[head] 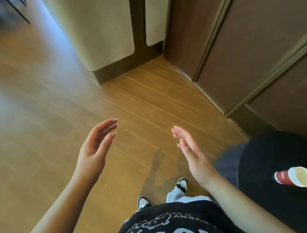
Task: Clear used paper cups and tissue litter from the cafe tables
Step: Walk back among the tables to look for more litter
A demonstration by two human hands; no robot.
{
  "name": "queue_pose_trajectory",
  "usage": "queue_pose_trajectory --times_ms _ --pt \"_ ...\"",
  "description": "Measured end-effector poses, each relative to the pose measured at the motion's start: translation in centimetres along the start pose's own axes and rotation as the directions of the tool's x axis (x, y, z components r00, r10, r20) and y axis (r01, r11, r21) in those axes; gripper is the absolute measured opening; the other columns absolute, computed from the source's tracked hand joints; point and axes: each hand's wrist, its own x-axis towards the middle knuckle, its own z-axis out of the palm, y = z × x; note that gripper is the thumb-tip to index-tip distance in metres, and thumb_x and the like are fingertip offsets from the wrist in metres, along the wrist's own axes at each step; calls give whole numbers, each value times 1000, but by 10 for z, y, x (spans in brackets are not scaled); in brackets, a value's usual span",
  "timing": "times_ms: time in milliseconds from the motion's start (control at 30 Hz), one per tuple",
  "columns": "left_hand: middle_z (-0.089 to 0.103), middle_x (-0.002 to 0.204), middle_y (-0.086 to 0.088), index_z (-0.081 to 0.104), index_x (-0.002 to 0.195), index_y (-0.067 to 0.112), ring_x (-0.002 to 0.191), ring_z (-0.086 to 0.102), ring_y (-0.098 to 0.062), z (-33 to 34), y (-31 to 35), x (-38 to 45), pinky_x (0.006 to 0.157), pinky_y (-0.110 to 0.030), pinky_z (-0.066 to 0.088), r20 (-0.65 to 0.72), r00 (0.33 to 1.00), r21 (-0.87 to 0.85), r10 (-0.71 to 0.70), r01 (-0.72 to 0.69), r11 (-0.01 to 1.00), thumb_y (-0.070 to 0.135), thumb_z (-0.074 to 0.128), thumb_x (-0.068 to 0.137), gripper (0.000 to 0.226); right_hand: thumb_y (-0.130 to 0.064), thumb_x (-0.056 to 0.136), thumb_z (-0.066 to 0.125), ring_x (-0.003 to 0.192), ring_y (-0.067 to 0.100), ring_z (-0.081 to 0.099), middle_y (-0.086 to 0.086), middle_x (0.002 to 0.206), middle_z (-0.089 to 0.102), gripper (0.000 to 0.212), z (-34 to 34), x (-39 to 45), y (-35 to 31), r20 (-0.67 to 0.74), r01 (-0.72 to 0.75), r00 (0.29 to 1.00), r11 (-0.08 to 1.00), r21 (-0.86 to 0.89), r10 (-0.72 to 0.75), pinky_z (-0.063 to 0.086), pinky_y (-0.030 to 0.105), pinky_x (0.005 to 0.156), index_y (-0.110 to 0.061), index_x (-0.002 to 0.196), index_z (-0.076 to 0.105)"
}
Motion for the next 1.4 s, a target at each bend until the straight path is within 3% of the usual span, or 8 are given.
queue_pose_trajectory --times_ms 233,433,733,800,967,1133,1233,1400 --pt "65 139 11 56 139 28 133 59 -11 -60 2 -53 112 -47 46 -271 959 -32 -84 78 996 45 59 94 48 -82 89 27 137 -10 39 -35 145 42 70 54 39 -42 226 97 971 994 -56 -82 37 18 112 -44 147 37" --pt "62 142 15 53 144 26 135 56 -9 -66 -3 -70 114 -48 45 -431 892 -21 -136 140 990 52 54 91 59 -81 89 28 143 -10 30 -38 153 31 67 89 77 -62 498 187 856 981 -54 -136 29 17 112 -54 151 24" --pt "61 142 17 50 143 32 135 55 -8 -69 -13 -72 115 -50 44 -617 754 -110 -226 202 973 54 55 90 59 -81 90 28 142 -6 35 -34 151 38 59 122 131 -61 627 181 767 983 -11 -134 29 43 121 -59 145 32" --pt "61 142 18 50 144 32 136 55 -8 -84 -15 -74 115 -50 44 -643 727 -131 -240 204 970 53 54 90 58 -85 87 30 141 -6 36 -34 150 39 62 139 138 -70 668 173 733 985 -3 -127 29 38 120 -60 144 32" --pt "62 143 12 50 144 27 137 54 -10 -150 -28 -95 116 -52 42 -738 625 -201 -254 156 967 53 57 85 65 -88 80 35 138 -7 40 -37 147 39 70 216 152 -102 713 196 680 979 52 -173 35 8 104 -59 143 27" --pt "59 147 7 48 146 28 139 52 -13 -234 -44 -109 113 -46 44 -793 574 -194 -204 79 978 51 57 87 64 -81 86 42 139 -2 42 -32 146 44 69 310 175 -122 760 219 615 971 93 -212 38 13 109 -48 146 31" --pt "58 147 7 48 147 31 140 52 -14 -282 -53 -114 110 -44 48 -818 550 -181 -167 28 983 51 57 89 62 -59 96 38 138 -1 44 -32 143 46 53 362 186 -132 760 218 617 972 86 -205 37 30 115 -46 147 31" --pt "57 148 5 47 148 29 139 52 -15 -349 -54 -115 112 -35 47 -809 569 -198 -151 -22 980 46 61 87 65 -51 97 39 137 2 46 -30 139 51 49 441 199 -165 763 231 612 969 82 -211 37 36 116 -43 145 36"
